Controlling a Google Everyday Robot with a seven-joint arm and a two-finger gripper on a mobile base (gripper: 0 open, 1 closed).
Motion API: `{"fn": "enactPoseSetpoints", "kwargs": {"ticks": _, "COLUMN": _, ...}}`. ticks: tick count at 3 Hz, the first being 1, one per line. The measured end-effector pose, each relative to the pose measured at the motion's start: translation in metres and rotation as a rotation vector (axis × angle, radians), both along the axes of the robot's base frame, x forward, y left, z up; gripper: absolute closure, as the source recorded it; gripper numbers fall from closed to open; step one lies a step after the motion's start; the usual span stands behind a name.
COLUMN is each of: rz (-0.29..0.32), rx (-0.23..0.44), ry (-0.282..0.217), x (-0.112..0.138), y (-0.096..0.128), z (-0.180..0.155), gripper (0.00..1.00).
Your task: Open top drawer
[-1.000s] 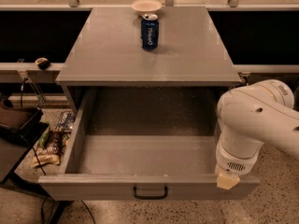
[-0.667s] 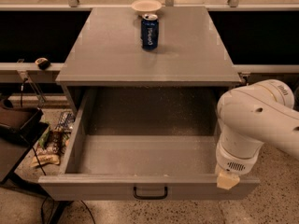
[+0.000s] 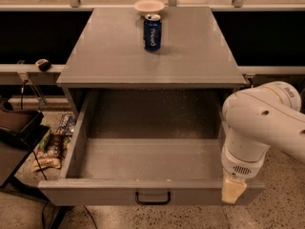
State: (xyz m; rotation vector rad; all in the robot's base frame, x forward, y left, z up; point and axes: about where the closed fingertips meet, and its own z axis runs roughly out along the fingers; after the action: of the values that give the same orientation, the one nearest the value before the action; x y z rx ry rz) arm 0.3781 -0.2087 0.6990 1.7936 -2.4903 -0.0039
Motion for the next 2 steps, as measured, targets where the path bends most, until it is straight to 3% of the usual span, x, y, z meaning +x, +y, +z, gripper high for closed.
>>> {"fn": "enactPoseSetpoints", "kwargs": {"ticks": 1, "rz": 0.0, "rx": 0.0, "ry": 0.0, "x": 0.0, "y": 0.0, "z": 0.0, "gripper": 0.0}}
{"fn": "enactPoseSetpoints", "kwargs": {"ticks": 2, "rz": 0.0, "rx": 0.0, "ry": 0.0, "x": 0.0, "y": 0.0, "z": 0.0001, "gripper": 0.0}}
